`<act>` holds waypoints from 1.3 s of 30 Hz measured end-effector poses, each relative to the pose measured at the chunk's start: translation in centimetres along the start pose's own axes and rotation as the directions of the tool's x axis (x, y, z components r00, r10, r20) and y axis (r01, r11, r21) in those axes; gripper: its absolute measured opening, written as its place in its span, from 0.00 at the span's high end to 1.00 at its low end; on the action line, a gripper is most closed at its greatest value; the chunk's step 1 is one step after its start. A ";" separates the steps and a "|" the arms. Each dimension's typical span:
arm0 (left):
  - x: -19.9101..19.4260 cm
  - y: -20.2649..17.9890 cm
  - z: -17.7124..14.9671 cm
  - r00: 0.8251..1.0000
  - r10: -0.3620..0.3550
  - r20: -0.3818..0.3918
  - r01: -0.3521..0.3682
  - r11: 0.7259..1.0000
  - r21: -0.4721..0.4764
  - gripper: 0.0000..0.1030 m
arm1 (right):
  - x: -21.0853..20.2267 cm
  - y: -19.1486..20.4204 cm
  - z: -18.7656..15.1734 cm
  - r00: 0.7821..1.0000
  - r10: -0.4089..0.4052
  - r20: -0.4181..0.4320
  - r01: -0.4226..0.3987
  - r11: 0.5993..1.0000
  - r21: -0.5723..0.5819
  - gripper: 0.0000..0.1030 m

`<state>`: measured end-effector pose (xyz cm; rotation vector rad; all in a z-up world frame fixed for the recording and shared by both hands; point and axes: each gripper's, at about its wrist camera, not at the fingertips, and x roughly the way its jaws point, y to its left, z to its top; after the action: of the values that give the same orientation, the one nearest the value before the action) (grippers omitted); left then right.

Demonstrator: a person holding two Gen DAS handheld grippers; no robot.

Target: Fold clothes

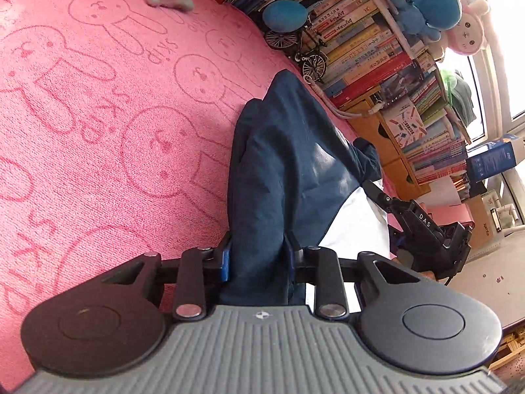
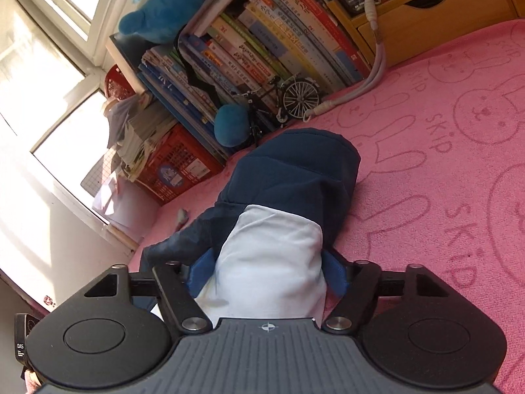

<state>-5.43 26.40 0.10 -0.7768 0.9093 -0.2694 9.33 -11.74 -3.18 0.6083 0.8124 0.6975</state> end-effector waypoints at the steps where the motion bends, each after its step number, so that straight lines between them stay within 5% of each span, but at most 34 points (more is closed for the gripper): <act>1: 0.0 -0.4 0.0 1.000 0.002 0.003 -0.002 1.000 0.014 0.75 | -0.3 0.0 0.0 1.000 0.004 0.005 -0.004 1.000 0.008 0.54; 8: 2.5 -3.9 1.4 0.998 -0.059 -0.015 0.061 0.993 0.104 0.79 | -2.9 1.2 3.6 0.997 0.016 0.074 -0.013 0.999 -0.041 0.64; 12: 6.0 -6.3 2.2 0.998 -0.056 0.009 0.054 0.984 0.172 0.80 | -2.5 0.3 8.6 0.991 -0.082 0.105 0.090 0.994 -0.068 0.64; 16: 7.9 -7.8 1.5 0.999 -0.008 0.034 0.000 0.969 0.249 0.78 | 0.3 -1.9 12.0 0.954 -0.290 0.071 0.295 0.952 -0.080 0.39; 18: 7.4 -7.7 0.4 0.999 0.028 0.046 -0.040 0.952 0.302 0.75 | 0.4 -2.7 11.9 0.940 -0.337 0.059 0.341 0.937 -0.075 0.36; 21: 6.3 -7.0 -0.6 0.996 0.064 0.064 -0.082 0.937 0.340 0.67 | -1.9 -2.4 10.4 0.958 -0.279 0.068 0.285 0.951 -0.121 0.19; 25: 4.1 -6.9 -0.5 0.981 0.127 0.150 -0.174 0.917 0.359 0.59 | -5.9 -0.2 7.7 0.945 -0.308 0.106 0.325 0.915 -0.238 0.18; 29: 3.0 -10.0 -0.2 0.941 0.166 0.294 -0.289 0.847 0.447 0.62 | -10.5 2.7 5.0 0.924 -0.340 0.177 0.381 0.863 -0.331 0.16; 33: 4.2 -13.6 0.7 0.910 0.120 0.397 -0.332 0.783 0.526 0.58 | -13.2 6.0 0.8 0.907 -0.352 0.231 0.420 0.795 -0.437 0.14; 36: 7.6 -14.4 1.3 0.856 0.189 0.480 -0.465 0.685 0.560 0.57 | -13.6 9.0 -4.0 0.921 -0.310 0.234 0.388 0.758 -0.524 0.13; 39: 11.4 -12.7 2.0 0.816 0.326 0.478 -0.572 0.576 0.584 0.56 | -12.8 11.0 -8.2 0.948 -0.248 0.201 0.319 0.749 -0.581 0.13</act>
<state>4.39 12.56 2.85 0.1695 0.5807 -0.0083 -7.12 -12.71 5.82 -0.0714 0.5107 0.5898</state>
